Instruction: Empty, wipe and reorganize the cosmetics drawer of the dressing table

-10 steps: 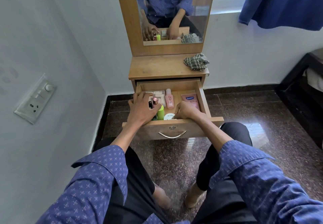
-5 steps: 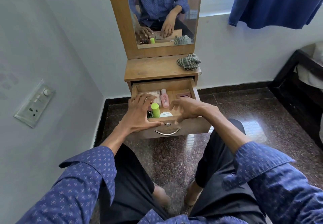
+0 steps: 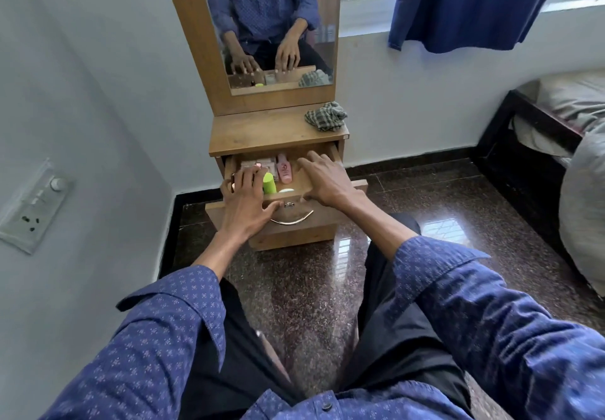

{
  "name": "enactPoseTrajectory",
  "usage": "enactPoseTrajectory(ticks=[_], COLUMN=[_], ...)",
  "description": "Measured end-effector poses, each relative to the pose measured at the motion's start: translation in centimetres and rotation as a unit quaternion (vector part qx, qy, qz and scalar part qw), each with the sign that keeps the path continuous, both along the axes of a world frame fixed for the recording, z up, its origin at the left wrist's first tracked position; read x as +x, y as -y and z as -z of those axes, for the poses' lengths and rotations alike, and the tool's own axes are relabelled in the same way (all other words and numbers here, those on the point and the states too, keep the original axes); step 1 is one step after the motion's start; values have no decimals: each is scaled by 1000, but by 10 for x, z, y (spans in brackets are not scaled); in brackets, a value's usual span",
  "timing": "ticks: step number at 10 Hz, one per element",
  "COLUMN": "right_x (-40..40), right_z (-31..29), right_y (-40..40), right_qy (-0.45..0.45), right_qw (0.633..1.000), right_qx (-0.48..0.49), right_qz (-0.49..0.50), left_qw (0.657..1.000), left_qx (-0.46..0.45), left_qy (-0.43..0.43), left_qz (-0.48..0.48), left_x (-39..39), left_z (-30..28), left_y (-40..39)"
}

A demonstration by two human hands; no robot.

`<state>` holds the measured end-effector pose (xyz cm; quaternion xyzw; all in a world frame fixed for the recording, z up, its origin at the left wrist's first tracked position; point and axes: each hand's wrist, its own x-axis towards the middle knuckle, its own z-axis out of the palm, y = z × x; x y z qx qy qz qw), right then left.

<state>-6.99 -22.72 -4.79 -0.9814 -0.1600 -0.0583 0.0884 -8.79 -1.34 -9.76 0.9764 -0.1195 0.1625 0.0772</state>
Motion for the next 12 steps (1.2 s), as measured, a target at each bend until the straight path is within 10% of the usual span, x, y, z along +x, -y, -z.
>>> enactPoseTrajectory(ticks=[8,12], right_x=[134,135], right_z=[47,2], right_y=[-25,-50], right_qy=[114,-31], right_qw=[993,998], right_qx=[26,21], right_qz=[15,55], left_qw=[997,996], left_qx=[34,44], left_qy=[30,-79], left_qz=[-59,-27], left_x=[145,143], left_z=[28,-13], left_y=[14,8])
